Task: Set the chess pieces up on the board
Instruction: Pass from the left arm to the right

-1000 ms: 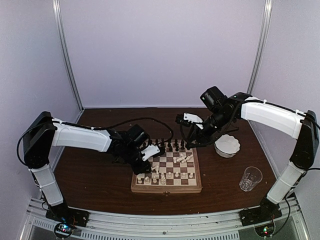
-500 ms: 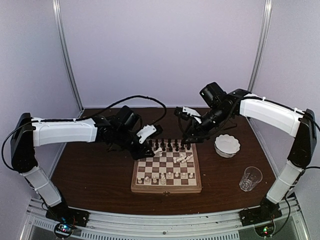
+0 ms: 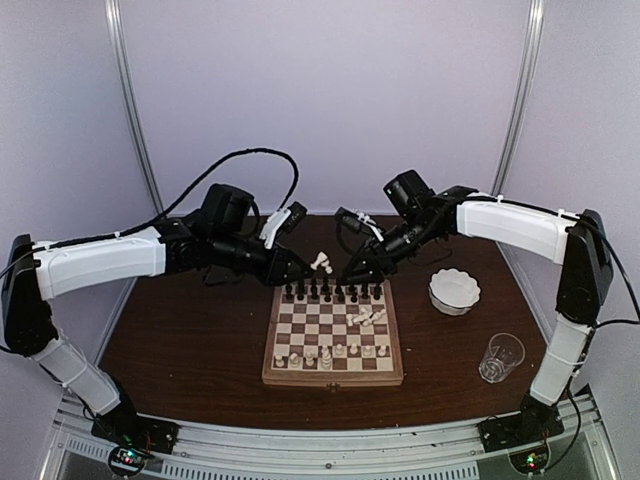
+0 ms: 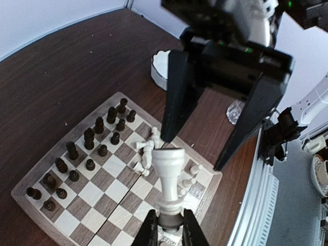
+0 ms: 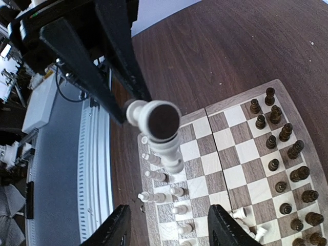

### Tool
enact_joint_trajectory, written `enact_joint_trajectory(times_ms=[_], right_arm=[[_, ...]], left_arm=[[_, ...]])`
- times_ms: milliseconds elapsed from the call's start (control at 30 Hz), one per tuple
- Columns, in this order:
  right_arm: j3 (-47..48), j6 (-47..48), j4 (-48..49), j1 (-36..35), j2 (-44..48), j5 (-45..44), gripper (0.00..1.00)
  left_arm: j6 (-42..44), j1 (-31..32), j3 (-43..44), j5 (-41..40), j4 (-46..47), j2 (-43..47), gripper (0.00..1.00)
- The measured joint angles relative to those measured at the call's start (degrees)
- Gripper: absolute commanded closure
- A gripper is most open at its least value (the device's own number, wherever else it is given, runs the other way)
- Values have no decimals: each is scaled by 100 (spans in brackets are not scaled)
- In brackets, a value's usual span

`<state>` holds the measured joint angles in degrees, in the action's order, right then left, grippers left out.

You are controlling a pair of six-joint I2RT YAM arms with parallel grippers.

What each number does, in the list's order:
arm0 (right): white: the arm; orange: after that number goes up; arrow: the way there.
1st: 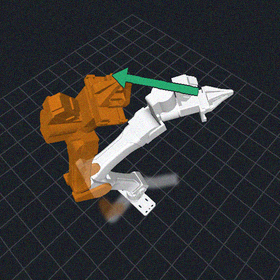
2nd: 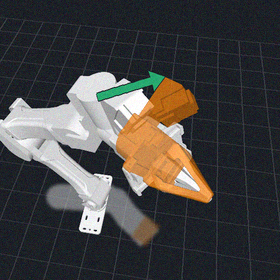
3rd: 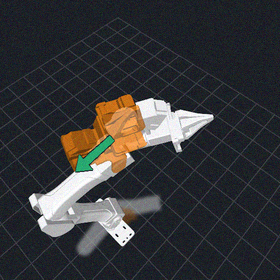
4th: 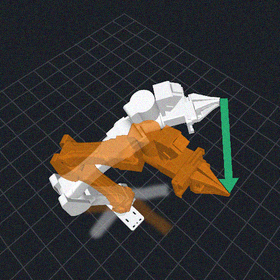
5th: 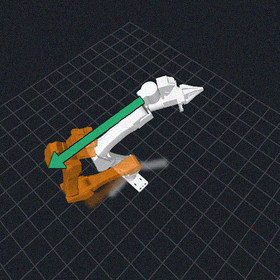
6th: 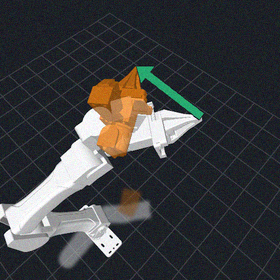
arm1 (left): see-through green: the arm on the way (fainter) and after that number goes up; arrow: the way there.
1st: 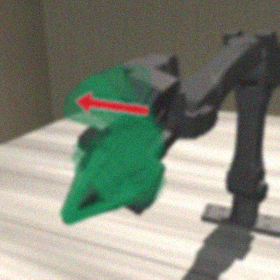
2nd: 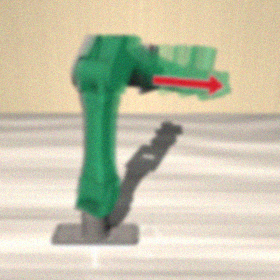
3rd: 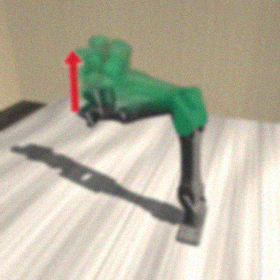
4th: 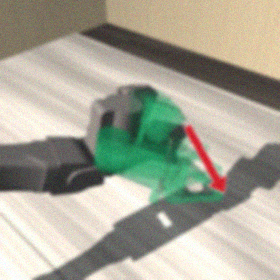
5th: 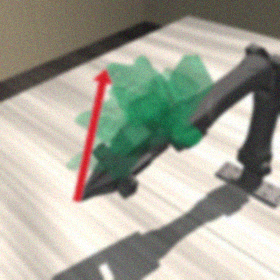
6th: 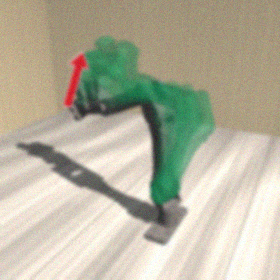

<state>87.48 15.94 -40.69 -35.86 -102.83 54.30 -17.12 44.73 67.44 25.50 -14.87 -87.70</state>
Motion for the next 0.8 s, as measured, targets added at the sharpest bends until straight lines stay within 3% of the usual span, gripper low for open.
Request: enact_joint_trajectory(times_ms=[300,400,600,800], right_arm=[[81,-739,557,-15,-308,538,49],[109,-901,726,-17,-308,750,57],[118,-1082,970,-17,-308,1062,85],[118,-1252,1075,-17,-308,1156,91]], left_arm=[[-654,0,-79,345,490,68,92],[-776,0,-122,433,584,68,92],[-925,0,-155,525,640,68,92],[-946,0,-157,494,702,72,93]])
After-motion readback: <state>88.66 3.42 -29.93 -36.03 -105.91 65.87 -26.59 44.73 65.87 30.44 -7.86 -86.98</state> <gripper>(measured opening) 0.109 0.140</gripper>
